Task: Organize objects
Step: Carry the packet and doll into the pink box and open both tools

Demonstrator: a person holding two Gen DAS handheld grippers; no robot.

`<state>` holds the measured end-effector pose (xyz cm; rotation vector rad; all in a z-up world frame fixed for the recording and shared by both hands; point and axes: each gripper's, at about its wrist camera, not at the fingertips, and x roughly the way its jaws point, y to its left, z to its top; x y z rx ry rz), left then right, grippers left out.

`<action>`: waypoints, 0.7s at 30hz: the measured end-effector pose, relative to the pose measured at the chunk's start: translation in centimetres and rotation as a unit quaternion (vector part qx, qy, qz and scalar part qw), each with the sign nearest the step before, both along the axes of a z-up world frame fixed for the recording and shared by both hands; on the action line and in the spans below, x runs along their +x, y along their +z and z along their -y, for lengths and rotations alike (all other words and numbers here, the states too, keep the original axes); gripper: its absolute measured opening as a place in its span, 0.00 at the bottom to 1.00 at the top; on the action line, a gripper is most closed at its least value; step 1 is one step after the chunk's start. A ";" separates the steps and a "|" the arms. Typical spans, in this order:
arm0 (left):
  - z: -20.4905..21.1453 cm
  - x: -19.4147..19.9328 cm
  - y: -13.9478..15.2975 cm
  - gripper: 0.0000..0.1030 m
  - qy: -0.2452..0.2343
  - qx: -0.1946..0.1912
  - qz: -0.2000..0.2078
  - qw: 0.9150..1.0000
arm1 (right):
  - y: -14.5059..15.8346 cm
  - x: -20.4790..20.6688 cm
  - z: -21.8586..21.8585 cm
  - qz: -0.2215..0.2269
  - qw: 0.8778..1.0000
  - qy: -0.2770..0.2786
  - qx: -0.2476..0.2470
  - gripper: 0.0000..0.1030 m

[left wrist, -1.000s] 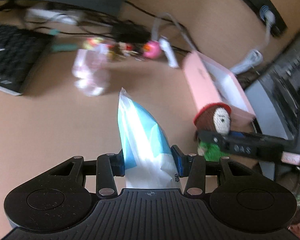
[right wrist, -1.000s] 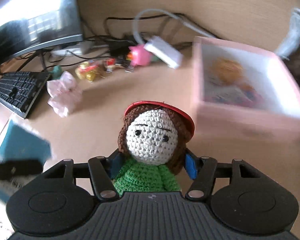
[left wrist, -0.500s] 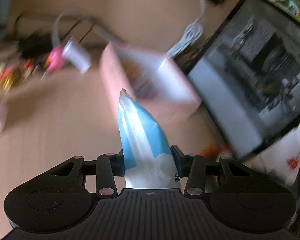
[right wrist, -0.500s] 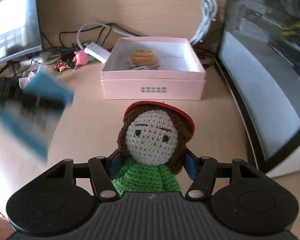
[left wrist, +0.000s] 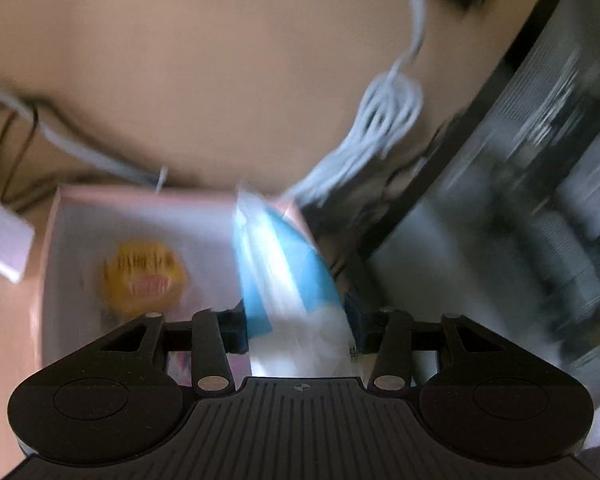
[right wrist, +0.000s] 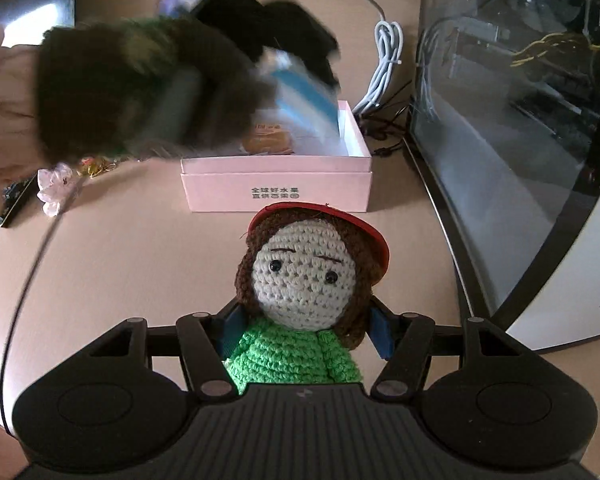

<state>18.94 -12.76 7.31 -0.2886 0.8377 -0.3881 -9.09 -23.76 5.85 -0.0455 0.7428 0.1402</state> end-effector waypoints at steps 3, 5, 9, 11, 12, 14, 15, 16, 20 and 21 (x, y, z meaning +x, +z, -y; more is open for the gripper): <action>0.4 0.9 -1.9 0.58 0.015 0.008 -0.051 0.999 | -0.1 0.4 0.7 -0.005 1.000 0.002 0.004 0.61; -0.7 1.1 -2.7 0.59 0.020 -0.004 -0.083 0.996 | -0.2 0.8 0.9 -0.006 1.000 0.001 -0.001 0.61; -2.2 0.1 -1.3 0.53 0.039 -0.019 -0.033 0.998 | -0.1 1.6 1.2 0.002 1.000 0.006 -0.012 0.61; -3.8 -1.1 0.0 0.53 0.057 -0.059 0.020 0.996 | 0.0 2.0 1.3 0.008 1.000 0.010 -0.018 0.61; -4.4 -1.6 0.5 0.53 0.066 -0.071 0.037 0.995 | 0.1 2.3 1.3 0.010 1.000 0.012 -0.020 0.61; -4.9 -1.7 0.9 0.53 0.062 -0.073 0.035 0.995 | 0.0 2.6 1.2 0.011 1.000 0.014 -0.024 0.61; -5.0 -1.8 0.7 0.53 0.055 -0.068 0.023 0.996 | 0.0 2.6 1.1 0.012 0.999 0.015 -0.025 0.61; -5.2 -2.0 0.5 0.53 0.054 -0.068 0.015 0.996 | 0.0 2.6 1.0 0.013 0.999 0.017 -0.025 0.61; -6.2 -3.6 -0.2 0.52 0.054 -0.081 -0.009 0.995 | -0.3 2.2 0.6 0.014 0.999 0.024 -0.021 0.61; -6.5 -4.3 0.0 0.51 0.051 -0.088 -0.013 0.995 | -0.3 2.2 0.6 0.014 0.999 0.025 -0.019 0.61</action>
